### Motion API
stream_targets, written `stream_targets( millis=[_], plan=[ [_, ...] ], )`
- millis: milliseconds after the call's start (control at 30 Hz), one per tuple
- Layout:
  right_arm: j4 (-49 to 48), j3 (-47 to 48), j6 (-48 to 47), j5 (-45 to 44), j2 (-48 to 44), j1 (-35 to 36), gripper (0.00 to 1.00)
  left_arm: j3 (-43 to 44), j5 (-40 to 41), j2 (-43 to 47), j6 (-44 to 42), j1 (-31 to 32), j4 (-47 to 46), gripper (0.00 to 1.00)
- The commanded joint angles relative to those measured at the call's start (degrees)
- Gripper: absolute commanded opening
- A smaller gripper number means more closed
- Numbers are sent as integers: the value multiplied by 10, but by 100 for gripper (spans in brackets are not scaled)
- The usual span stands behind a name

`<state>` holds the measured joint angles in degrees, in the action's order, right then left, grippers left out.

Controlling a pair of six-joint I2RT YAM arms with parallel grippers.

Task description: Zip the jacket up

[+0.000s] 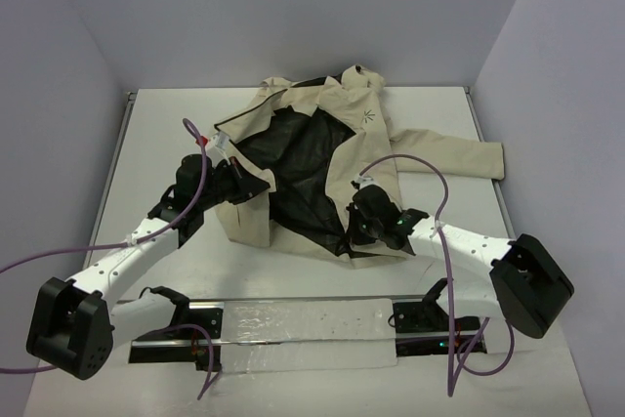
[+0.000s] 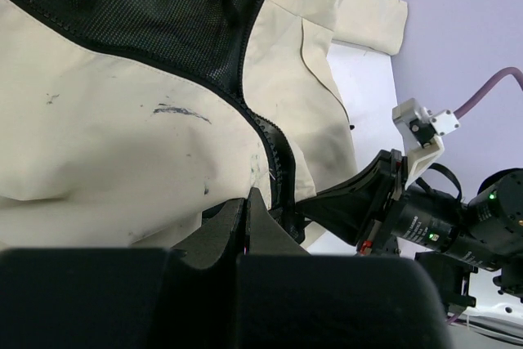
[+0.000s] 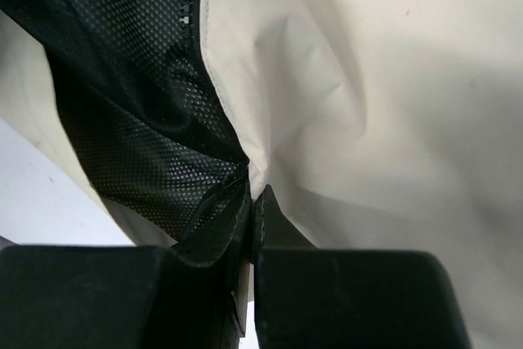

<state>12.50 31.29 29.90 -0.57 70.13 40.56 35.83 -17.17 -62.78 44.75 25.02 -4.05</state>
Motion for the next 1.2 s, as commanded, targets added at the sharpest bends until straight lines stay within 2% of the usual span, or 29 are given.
stream_targets(
  millis=[0, 67, 267, 733, 867, 933, 1167],
  plan=[
    [-29, 14, 3, -7, -21, -3, 5, 19, -6, -3, -6, -3, -19, 0],
    [-25, 17, 3, -7, -24, -3, 7, 18, -7, -3, -5, -3, -20, 0],
    [-18, 18, 2, -7, -42, -3, 20, 17, -9, -4, -4, -2, -22, 0],
    [-14, 19, 8, -8, -49, -2, 25, 16, -14, -11, -5, -3, -25, 0],
    [-12, 18, 10, -11, -59, -2, 20, 14, -13, -6, -5, -2, -24, 0],
    [-6, 17, 9, -13, -64, -2, 1, 14, -12, -5, -6, -3, -22, 0],
    [20, 28, 10, -17, -110, -2, 0, 11, -14, -8, -2, -3, -29, 0]
  ],
)
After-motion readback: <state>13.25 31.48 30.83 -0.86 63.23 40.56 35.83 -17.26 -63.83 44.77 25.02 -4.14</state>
